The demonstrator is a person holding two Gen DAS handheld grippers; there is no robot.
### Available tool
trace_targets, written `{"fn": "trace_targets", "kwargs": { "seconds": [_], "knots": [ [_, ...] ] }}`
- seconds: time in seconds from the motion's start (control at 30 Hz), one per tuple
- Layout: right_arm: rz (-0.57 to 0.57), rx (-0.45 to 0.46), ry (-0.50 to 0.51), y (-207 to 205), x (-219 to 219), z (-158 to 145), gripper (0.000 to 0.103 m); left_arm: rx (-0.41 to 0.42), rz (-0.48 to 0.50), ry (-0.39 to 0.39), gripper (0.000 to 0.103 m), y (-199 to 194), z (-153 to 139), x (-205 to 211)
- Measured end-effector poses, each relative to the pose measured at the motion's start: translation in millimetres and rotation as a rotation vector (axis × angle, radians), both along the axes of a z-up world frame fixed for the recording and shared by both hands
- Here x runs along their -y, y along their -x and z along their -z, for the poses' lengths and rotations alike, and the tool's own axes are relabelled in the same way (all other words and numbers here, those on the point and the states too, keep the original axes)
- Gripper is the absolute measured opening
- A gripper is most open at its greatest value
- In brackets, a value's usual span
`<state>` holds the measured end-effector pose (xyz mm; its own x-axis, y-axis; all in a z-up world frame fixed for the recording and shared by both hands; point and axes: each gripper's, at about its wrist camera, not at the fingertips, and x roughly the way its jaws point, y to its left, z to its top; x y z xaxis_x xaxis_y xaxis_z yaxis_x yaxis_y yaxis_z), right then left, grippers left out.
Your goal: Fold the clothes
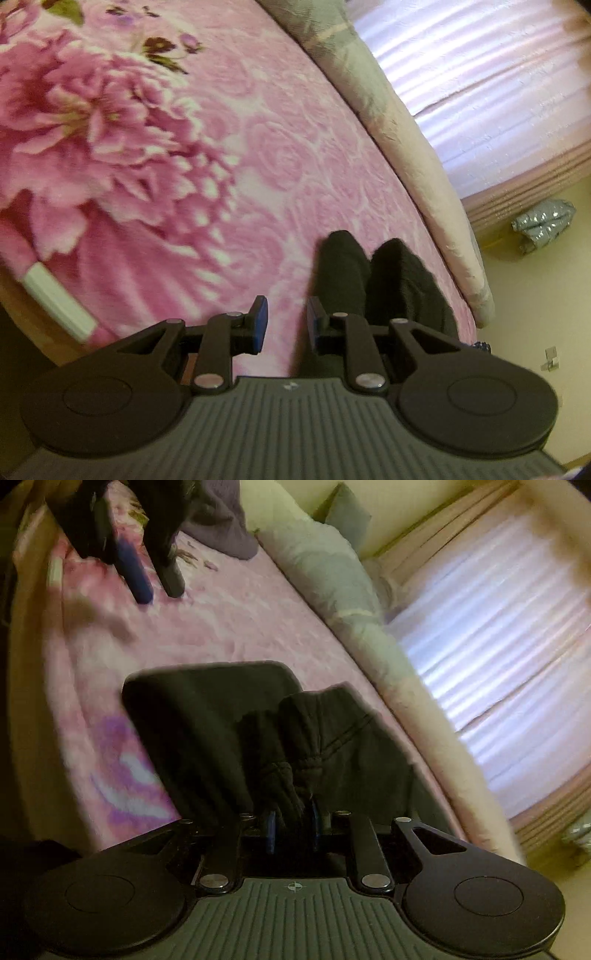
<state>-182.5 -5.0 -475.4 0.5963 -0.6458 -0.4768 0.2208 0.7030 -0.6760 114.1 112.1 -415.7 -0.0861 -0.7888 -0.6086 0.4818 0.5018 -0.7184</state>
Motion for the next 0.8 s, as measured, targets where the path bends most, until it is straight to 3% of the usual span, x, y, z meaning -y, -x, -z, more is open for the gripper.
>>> {"fn": "trace_targets", "kwargs": {
  "seconds": [0.13,0.27,0.4,0.5,0.67,0.8],
  "knots": [
    [0.013,0.09,-0.086,-0.7,10.0,-24.3,0.016,-0.01,-0.002,-0.001,0.018,-6.6,6.3,-3.4],
    [-0.05,0.225,-0.063,3.8,-14.8,-59.2,0.014,-0.029,0.0,0.011,0.018,-7.6,10.9,-4.5],
    [-0.136,0.172,-0.097,-4.0,-47.3,-46.9,0.014,-0.044,-0.001,0.004,0.018,-9.1,15.3,-7.8],
    [-0.117,0.087,-0.109,-14.7,-50.3,-21.9,0.014,-0.048,-0.002,0.007,0.018,-10.7,15.8,-11.6],
    [-0.122,0.109,-0.081,-22.6,-49.7,-32.7,0.014,-0.051,-0.018,0.011,0.018,-13.7,15.9,-17.6],
    [-0.107,0.058,-0.112,-23.6,-52.3,-27.9,0.015,-0.05,-0.008,0.001,0.018,-10.3,14.9,-16.8]
  ]
}}
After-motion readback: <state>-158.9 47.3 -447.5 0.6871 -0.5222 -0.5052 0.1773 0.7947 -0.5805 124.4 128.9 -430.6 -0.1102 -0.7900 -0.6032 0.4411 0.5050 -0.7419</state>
